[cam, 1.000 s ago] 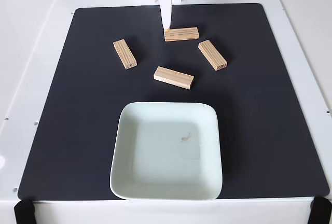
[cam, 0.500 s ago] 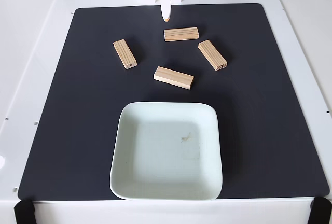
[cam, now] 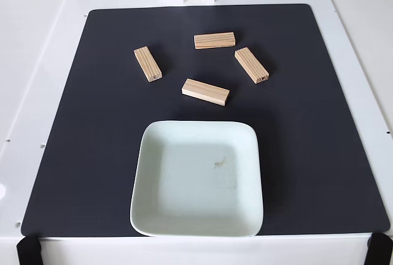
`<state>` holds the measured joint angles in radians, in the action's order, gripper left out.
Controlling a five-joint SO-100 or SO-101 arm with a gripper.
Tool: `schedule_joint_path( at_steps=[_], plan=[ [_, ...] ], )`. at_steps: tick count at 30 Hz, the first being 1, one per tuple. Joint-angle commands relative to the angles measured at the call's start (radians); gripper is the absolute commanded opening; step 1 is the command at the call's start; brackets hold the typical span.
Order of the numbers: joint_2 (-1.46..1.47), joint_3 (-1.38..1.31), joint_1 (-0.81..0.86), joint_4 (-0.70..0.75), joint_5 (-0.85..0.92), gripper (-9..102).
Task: Pick up the wooden block and place them on the plate.
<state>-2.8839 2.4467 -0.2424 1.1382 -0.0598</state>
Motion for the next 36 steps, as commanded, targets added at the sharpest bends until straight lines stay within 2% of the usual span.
schedule_joint_path(
  at_steps=[1,9,14,17,23,26,36],
  plan=[
    [0.094,-0.201,-0.023,0.127,-0.008,-1],
    [0.379,-0.460,-0.037,0.275,-0.008,-1],
    [0.546,-0.454,-0.060,0.267,-0.008,-1],
    [0.601,-0.383,-0.067,0.212,-0.002,-1],
    [0.607,-0.167,-0.067,-0.032,0.005,-1],
    [0.607,-0.089,-0.066,-0.107,0.006,-1],
    [0.574,0.021,-0.069,-0.121,-0.003,-1]
  ],
)
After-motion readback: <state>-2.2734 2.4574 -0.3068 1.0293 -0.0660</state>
